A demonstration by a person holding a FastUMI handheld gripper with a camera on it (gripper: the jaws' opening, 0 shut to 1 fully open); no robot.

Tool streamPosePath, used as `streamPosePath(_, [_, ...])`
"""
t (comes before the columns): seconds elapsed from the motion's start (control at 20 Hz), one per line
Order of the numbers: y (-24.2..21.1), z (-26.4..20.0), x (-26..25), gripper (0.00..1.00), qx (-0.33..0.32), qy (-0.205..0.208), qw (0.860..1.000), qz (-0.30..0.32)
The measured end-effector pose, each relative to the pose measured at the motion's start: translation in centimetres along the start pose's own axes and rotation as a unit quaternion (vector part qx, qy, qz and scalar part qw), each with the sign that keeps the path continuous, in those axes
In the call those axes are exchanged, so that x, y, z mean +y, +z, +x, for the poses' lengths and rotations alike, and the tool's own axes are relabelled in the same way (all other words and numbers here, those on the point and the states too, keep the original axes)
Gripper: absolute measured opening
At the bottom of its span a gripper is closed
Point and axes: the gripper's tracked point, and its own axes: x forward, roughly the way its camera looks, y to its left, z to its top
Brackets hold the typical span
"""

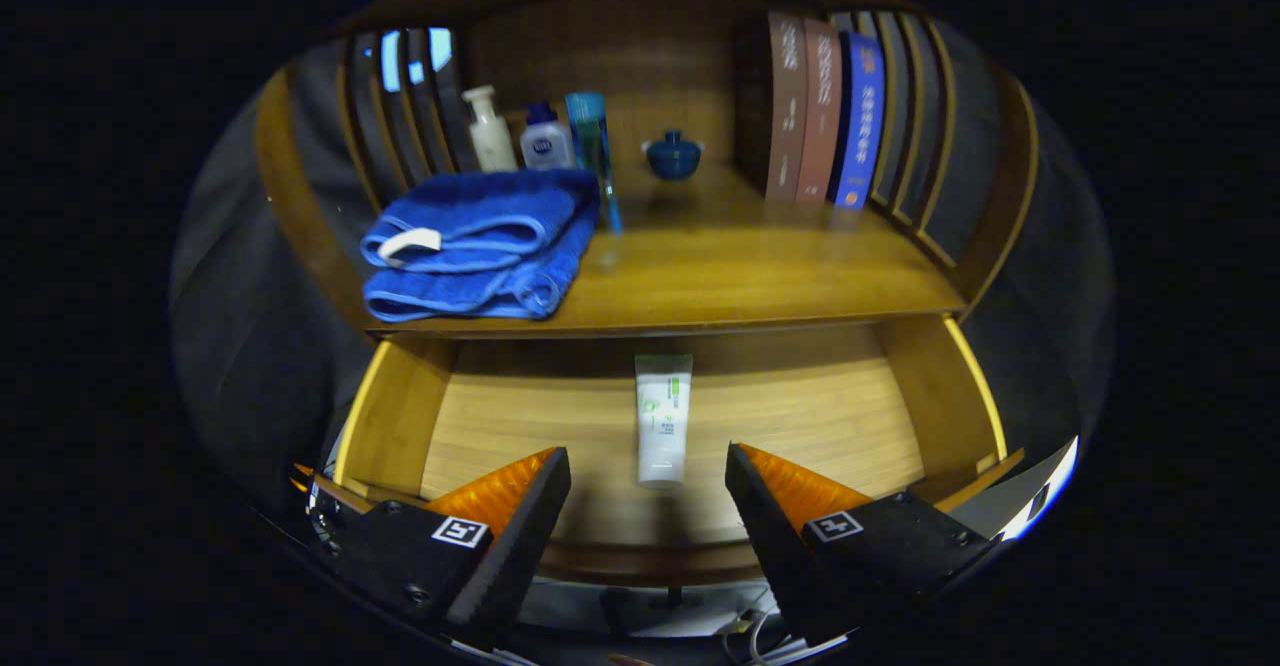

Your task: Pull open the drawer, take out the items inside it, and place them on the countertop above the cabinet.

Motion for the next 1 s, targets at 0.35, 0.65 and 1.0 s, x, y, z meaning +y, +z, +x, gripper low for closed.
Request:
streamPosePath(0.35, [-2.1,7.1,-1.1,1.0,0.134,-0.031,0.991,-0.007])
streamPosePath(0.65, [-3.4,9.0,-1.7,0.92,0.17,-0.045,0.984,-0.009])
streamPosePath(1.0, [-4.6,9.6,-1.1,0.47,0.187,-0.027,0.982,-0.025])
